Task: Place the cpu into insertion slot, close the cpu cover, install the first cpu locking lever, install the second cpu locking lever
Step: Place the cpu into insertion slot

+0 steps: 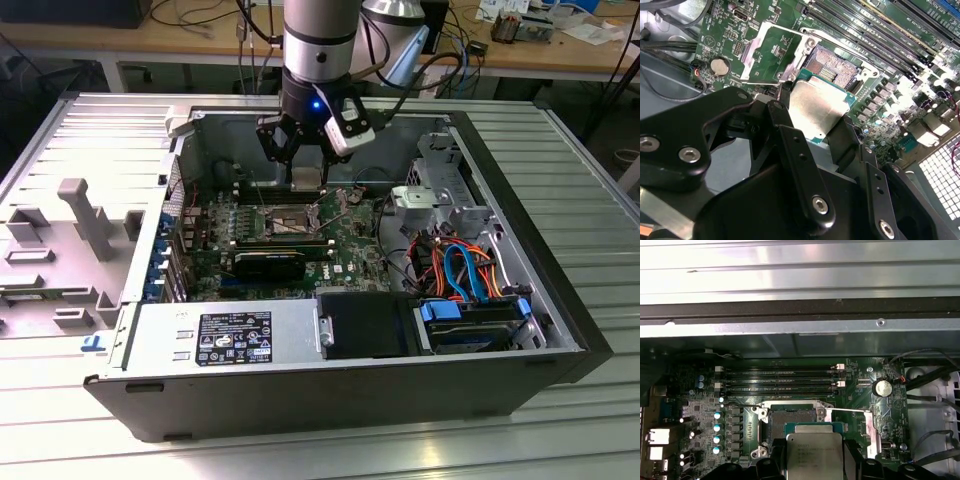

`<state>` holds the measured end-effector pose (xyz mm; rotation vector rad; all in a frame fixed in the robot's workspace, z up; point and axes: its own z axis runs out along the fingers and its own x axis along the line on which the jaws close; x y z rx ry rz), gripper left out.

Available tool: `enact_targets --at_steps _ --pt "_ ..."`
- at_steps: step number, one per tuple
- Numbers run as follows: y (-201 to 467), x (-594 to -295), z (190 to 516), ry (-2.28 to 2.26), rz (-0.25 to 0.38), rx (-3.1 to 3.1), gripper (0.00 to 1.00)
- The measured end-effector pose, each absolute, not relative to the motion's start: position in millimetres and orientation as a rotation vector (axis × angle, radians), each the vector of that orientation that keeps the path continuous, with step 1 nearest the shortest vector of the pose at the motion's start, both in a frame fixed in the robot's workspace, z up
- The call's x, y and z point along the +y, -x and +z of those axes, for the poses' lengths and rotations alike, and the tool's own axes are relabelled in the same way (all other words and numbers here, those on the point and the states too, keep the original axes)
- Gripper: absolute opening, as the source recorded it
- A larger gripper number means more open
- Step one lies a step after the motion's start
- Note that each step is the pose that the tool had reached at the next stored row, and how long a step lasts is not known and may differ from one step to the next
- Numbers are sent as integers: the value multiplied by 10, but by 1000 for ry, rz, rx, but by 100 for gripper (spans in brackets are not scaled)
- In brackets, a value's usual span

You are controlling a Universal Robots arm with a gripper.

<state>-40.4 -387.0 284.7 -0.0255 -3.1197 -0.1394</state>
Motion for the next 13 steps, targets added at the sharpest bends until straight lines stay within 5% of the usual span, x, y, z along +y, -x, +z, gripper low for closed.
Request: enact_targets --at_steps 13 --pt "405 -3876 2828 26 -139 -3120 55"
